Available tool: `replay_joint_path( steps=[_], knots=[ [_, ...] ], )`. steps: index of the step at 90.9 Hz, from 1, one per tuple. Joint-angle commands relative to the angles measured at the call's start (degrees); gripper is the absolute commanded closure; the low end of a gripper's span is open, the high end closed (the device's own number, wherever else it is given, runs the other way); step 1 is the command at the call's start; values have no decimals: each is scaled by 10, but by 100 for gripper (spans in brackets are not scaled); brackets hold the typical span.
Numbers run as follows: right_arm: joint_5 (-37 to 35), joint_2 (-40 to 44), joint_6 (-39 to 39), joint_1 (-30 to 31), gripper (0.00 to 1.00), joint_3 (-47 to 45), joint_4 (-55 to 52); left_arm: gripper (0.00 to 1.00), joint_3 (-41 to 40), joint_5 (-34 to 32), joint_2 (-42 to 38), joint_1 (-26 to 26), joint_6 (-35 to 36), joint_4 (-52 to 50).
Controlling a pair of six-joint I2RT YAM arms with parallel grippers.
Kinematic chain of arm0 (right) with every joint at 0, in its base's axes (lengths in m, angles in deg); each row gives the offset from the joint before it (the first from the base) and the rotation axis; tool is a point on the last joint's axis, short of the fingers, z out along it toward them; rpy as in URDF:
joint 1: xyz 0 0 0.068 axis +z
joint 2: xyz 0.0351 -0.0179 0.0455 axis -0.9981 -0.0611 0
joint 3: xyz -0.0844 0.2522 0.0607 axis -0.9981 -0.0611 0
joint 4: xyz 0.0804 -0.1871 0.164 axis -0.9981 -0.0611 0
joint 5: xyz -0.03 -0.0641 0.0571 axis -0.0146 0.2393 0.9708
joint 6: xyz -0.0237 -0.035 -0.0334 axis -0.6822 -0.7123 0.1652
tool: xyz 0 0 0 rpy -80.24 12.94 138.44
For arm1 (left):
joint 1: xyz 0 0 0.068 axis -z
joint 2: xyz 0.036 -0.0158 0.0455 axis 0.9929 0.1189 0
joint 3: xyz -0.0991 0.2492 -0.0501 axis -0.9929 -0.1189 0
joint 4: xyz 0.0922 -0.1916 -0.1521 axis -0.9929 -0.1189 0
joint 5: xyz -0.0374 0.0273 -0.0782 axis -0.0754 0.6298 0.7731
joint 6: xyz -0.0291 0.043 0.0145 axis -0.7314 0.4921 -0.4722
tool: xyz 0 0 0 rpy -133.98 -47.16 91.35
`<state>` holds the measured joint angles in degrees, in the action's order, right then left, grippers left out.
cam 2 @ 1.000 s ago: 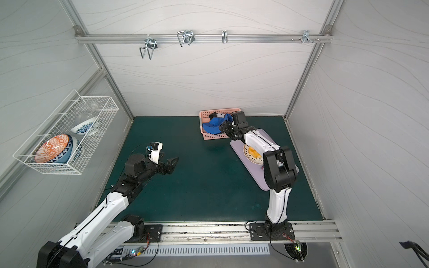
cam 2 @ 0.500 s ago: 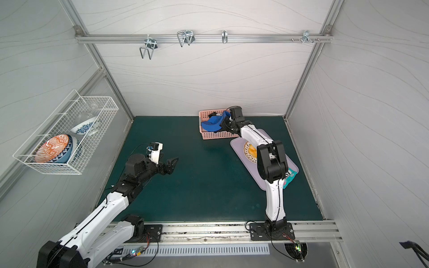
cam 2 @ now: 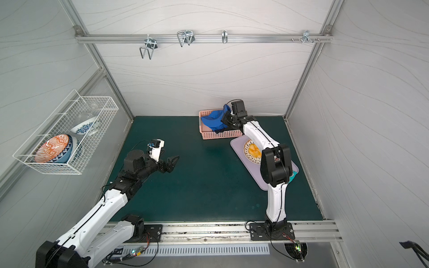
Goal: Turn the baseball cap inside out
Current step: Pick up the baseball cap from the basket, then turn over the baseball cap.
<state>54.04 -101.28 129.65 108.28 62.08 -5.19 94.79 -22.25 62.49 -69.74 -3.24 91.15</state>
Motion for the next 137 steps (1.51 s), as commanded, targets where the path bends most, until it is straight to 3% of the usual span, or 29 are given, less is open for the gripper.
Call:
replay_joint_path(
  steps=[1, 26, 47, 61, 83, 92, 100, 109, 117, 128, 132, 137],
  knots=[
    [3, 30, 6, -1, 100, 5, -16, 2, 44, 31, 16, 17, 48, 9],
    [9, 108, -3, 10, 100, 44, -74, 2, 204, -52, 120, 139, 224, -8],
    [7, 240, 72, 38, 100, -57, -89, 0, 345, -122, 218, 243, 369, -16],
    [32, 298, 122, 53, 100, -106, -106, 0, 390, -195, 261, 293, 456, -15],
    [98, 344, 160, 62, 100, -124, -162, 0, 412, -228, 288, 315, 506, -54],
    [128, 359, 165, 65, 100, -141, -171, 5, 432, -231, 298, 315, 519, -100],
    [160, 363, 170, 67, 100, -155, -178, 17, 432, -233, 303, 316, 534, -112],
    [179, 369, 175, 67, 100, -173, -179, 42, 429, -243, 304, 316, 543, -122],
    [180, 372, 175, 66, 100, -184, -178, 59, 425, -248, 305, 316, 559, -137],
    [198, 367, 172, 67, 100, -185, -170, 100, 407, -254, 304, 317, 610, -140],
    [203, 365, 166, 67, 95, -186, -169, 100, 397, -252, 298, 317, 618, -135],
    [203, 365, 151, 63, 80, -183, -170, 100, 382, -247, 286, 317, 610, -125]
  ],
)
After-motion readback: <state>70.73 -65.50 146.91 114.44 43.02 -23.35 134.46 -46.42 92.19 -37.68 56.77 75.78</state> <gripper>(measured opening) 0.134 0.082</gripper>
